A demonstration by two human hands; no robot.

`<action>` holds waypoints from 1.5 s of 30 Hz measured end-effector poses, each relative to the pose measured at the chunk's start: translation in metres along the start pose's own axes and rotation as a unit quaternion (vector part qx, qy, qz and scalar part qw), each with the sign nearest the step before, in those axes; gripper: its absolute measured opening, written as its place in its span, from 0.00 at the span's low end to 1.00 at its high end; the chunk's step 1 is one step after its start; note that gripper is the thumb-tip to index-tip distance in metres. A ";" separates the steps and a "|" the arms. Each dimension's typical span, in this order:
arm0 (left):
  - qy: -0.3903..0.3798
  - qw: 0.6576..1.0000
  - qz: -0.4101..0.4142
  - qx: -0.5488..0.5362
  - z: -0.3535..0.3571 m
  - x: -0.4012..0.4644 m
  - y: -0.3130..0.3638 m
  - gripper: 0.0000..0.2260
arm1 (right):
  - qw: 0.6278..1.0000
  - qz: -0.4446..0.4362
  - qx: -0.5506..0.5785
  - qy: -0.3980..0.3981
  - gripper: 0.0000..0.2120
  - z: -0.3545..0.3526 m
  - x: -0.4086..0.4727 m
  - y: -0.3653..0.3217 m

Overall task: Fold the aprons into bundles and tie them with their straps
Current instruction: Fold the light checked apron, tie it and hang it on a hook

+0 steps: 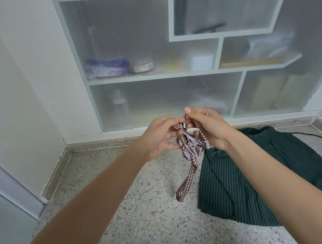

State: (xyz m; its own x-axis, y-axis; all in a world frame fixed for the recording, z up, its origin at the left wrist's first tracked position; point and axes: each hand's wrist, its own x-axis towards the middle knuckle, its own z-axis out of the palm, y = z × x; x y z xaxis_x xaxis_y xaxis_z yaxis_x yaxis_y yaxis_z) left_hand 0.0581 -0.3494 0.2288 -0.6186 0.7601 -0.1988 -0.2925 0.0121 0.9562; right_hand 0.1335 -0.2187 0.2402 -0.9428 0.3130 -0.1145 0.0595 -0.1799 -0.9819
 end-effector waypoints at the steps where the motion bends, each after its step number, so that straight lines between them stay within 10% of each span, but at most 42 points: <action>1: -0.005 1.000 0.003 0.000 0.000 0.000 -0.001 0.05 | 1.000 -0.006 -0.001 -0.008 0.12 -0.001 -0.001 0.000; 14: 0.028 0.953 0.125 0.274 -0.006 0.001 0.005 0.02 | 0.993 -0.054 -0.104 0.003 0.07 -0.012 -0.004 0.010; 24: 0.007 0.817 0.261 0.515 -0.008 0.003 0.021 0.02 | 0.993 -0.038 -0.108 0.020 0.03 -0.006 0.002 0.011; 34: 0.085 0.872 0.253 0.410 0.003 0.005 0.018 0.04 | 0.997 -0.017 -0.073 -0.002 0.04 0.001 -0.001 0.013; 45: 0.159 0.849 0.229 0.448 0.014 0.009 -0.003 0.09 | 0.979 0.055 0.196 0.018 0.06 -0.014 -0.008 0.010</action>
State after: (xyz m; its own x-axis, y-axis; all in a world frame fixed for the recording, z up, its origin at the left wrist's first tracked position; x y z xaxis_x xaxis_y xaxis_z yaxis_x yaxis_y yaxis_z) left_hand 0.0631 -0.3336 0.2274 -0.7245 0.6069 0.3268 0.6171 0.3598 0.6998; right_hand 0.1460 -0.2094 0.2289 -0.9248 0.3034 -0.2294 0.0237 -0.5561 -0.8308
